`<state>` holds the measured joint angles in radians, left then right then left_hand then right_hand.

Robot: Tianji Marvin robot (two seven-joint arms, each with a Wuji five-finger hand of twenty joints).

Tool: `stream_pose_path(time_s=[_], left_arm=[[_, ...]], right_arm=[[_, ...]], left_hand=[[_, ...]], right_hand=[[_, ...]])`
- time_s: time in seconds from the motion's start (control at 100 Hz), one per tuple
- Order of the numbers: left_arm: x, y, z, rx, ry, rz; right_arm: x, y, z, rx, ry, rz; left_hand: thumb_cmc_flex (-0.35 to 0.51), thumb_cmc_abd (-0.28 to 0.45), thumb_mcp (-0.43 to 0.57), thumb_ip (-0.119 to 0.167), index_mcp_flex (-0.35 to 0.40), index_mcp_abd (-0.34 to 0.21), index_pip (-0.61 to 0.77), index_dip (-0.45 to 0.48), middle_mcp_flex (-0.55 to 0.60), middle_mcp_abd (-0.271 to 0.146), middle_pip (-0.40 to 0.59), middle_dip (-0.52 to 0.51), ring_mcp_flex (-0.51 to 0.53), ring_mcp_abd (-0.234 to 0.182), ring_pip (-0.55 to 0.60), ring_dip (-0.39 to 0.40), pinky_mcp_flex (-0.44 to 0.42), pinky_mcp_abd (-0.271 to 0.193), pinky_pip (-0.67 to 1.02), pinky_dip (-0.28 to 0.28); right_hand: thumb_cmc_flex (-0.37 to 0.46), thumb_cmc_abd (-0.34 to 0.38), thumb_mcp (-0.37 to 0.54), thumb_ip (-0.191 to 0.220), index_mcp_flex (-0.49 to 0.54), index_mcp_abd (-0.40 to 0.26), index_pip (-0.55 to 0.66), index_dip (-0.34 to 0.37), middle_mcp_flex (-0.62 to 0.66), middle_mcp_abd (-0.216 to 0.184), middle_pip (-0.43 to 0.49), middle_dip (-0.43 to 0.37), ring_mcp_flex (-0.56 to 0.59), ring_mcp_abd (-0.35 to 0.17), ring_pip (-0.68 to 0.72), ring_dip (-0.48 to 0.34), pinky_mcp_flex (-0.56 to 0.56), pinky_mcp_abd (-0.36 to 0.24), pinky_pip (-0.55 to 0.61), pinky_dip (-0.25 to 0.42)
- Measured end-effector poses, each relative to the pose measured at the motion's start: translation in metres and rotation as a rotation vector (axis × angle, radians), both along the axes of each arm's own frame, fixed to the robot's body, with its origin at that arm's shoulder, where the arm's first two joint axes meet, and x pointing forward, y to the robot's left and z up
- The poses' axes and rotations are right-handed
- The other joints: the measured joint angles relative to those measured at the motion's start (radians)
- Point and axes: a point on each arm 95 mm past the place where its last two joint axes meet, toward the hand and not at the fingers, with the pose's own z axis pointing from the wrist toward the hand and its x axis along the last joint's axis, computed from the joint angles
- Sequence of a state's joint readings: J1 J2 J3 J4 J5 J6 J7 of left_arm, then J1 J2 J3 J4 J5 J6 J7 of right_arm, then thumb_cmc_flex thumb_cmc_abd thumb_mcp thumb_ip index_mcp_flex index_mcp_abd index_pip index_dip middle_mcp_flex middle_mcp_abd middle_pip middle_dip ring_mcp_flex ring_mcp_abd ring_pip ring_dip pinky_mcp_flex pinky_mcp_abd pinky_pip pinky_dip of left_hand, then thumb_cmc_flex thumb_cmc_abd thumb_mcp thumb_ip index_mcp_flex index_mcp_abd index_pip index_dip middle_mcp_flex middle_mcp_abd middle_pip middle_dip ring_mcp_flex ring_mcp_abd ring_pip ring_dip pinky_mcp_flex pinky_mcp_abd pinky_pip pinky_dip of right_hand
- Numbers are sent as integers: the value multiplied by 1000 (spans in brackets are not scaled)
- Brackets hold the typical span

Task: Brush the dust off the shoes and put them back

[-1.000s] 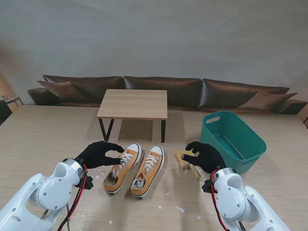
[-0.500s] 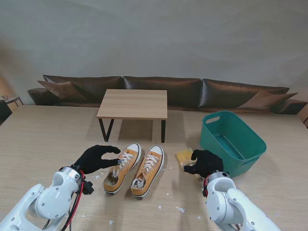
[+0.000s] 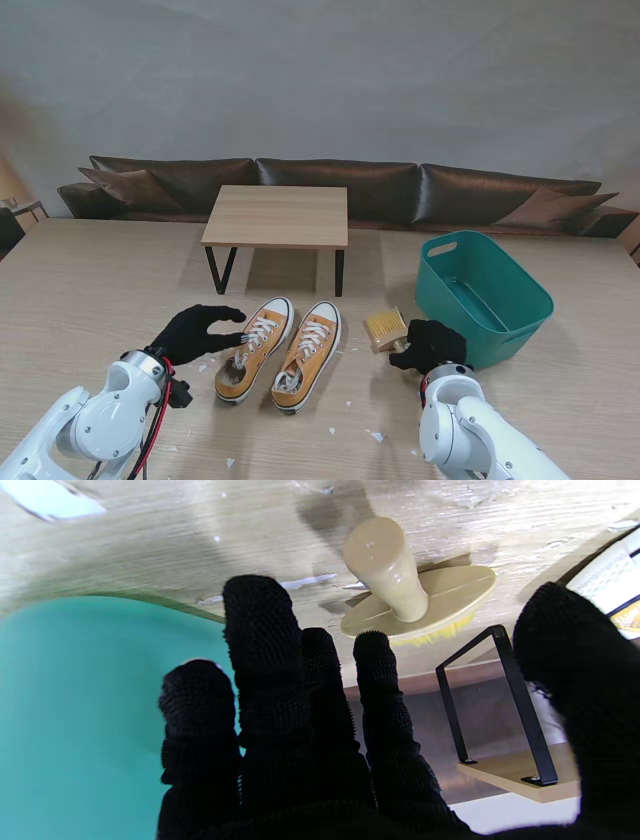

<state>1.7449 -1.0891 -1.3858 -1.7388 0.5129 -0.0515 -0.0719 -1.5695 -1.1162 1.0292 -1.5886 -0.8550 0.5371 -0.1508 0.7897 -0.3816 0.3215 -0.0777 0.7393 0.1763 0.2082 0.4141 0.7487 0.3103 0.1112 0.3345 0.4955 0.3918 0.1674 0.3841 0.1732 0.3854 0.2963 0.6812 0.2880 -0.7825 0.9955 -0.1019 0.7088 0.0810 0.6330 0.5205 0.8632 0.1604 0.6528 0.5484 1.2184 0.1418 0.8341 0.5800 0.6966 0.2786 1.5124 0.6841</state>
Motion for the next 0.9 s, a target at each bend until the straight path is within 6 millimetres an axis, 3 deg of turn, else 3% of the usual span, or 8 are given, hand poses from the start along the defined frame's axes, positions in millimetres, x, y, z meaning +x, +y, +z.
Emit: stream_pose_path(time_s=[0.32, 0.47, 0.9], left_arm=[[-1, 0, -1, -8, 8, -6], [-1, -1, 0, -11, 9, -8], [0, -2, 0, -11, 9, -6]], right_arm=[[-5, -3, 1, -70, -3, -30], [-6, -1, -2, -76, -13, -39], [-6, 9, -13, -108, -1, -52]], left_hand=[[0, 0, -8, 0, 1, 2, 0, 0, 2, 2, 1, 0, 1, 2, 0, 0, -1, 1, -2, 9], [0, 1, -9, 0, 1, 3, 0, 0, 15, 21, 4, 1, 1, 6, 0, 1, -1, 2, -4, 11], [0, 10, -17, 0, 13, 10, 0, 0, 26, 21, 4, 5, 1, 11, 0, 9, -2, 3, -13, 21]], right_hand=[[0, -27, 22, -9, 46, 1, 45, 6, 63, -3, 31, 13, 53, -32, 91, 24, 5, -36, 32, -6], [0, -27, 46, -9, 47, 1, 55, 16, 75, -4, 27, 16, 62, -42, 131, 27, 16, -36, 32, -24], [0, -26, 46, -9, 24, 0, 18, -6, 73, -4, 22, 24, 62, -43, 120, 22, 16, -36, 32, -25]])
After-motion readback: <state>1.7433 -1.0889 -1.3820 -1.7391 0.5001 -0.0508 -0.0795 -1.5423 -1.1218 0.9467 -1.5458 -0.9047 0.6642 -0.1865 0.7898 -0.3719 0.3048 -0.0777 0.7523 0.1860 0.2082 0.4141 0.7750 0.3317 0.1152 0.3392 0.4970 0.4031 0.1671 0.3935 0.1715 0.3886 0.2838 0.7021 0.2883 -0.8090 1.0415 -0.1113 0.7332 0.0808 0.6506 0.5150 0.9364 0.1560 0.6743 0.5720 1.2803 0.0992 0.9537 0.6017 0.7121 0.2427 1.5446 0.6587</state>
